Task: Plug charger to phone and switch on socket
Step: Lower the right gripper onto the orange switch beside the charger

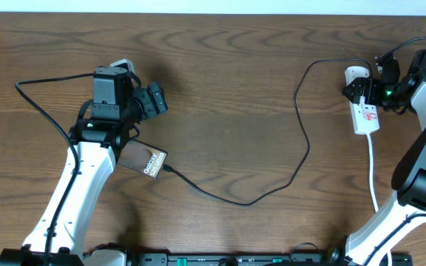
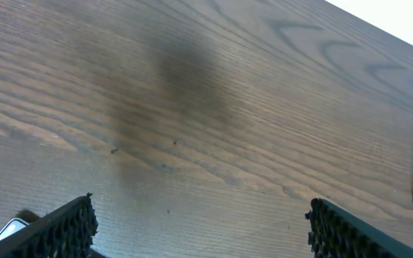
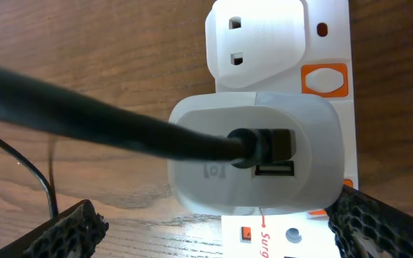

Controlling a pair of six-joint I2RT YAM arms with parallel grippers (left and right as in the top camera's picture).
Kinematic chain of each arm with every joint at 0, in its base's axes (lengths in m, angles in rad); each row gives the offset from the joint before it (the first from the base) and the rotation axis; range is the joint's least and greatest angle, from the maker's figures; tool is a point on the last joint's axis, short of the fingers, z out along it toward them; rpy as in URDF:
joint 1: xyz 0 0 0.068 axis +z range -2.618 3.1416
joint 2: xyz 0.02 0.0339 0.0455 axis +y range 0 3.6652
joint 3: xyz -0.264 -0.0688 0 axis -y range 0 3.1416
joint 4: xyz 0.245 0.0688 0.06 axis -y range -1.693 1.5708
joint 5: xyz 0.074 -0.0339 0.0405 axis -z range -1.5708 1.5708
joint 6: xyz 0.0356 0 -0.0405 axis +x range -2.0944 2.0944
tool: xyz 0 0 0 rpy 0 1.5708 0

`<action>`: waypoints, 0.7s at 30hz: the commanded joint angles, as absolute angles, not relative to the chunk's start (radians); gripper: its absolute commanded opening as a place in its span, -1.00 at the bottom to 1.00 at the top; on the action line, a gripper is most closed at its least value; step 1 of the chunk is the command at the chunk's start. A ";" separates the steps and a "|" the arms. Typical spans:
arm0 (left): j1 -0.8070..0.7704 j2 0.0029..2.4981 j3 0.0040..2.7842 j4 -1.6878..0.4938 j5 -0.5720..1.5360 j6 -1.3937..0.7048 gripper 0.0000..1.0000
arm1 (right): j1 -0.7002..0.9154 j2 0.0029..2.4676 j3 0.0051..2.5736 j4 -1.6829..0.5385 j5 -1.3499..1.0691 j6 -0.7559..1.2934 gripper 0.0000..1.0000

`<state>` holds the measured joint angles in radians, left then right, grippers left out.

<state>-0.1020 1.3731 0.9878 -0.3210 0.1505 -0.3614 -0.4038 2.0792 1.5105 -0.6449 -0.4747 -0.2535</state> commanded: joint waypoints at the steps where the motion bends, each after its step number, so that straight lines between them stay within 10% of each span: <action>1: -0.104 1.375 1.014 -0.325 0.137 -0.344 0.84 | -0.389 2.111 1.511 -0.641 -0.500 -0.247 0.98; 21: -0.104 1.375 1.014 -0.325 0.137 -0.344 0.84 | -0.357 2.154 1.511 -0.648 -0.557 -0.185 0.98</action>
